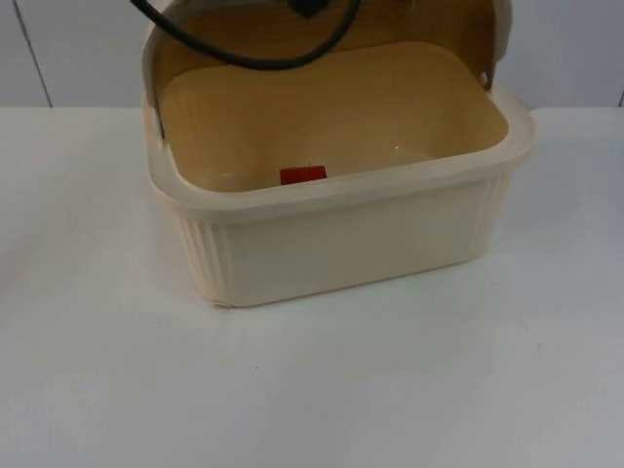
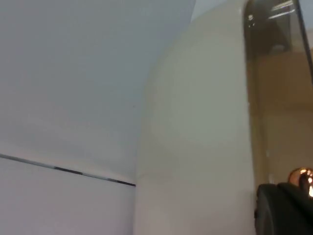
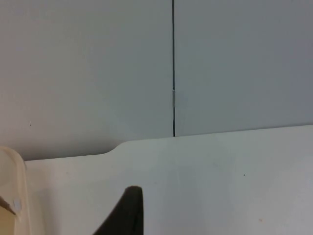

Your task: Open the box lid with the left hand, place the block into the box with the right hand, then close the box lid with the left hand.

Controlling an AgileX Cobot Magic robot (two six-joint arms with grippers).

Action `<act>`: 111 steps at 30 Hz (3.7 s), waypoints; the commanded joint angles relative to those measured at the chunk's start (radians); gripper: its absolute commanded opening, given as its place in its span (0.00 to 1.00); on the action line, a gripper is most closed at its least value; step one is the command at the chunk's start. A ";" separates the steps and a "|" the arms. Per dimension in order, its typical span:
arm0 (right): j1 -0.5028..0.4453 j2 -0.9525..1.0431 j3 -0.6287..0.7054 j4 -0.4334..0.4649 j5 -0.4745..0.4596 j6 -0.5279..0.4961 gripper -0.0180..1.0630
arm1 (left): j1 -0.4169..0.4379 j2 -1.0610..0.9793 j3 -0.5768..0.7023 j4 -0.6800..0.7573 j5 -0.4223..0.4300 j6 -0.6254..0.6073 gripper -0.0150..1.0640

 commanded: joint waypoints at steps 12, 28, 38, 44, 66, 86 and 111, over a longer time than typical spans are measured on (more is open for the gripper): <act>0.001 -0.008 0.003 0.003 0.003 -0.010 0.99 | -0.009 -0.015 -0.004 0.113 0.128 -0.197 0.01; 0.001 -0.008 0.003 0.004 0.005 -0.010 0.99 | -0.100 -0.015 -0.003 0.279 0.097 -0.321 0.01; 0.001 -0.008 0.003 0.006 0.005 -0.005 0.99 | -0.127 -0.116 0.241 0.347 -0.114 -0.336 0.01; 0.001 -0.008 0.003 0.028 0.005 -0.005 0.99 | -0.170 -0.179 0.416 0.370 -0.220 -0.343 0.01; 0.001 -0.008 0.003 0.032 0.012 -0.005 0.99 | -0.281 -0.307 0.626 0.198 -0.301 -0.401 0.01; 0.001 -0.008 0.003 0.046 0.035 -0.005 0.99 | 0.096 -0.792 0.626 0.018 -0.438 -0.833 0.01; 0.001 -0.010 0.122 0.083 -0.017 -0.009 0.99 | 0.423 -0.615 0.449 0.548 -0.047 -1.359 0.01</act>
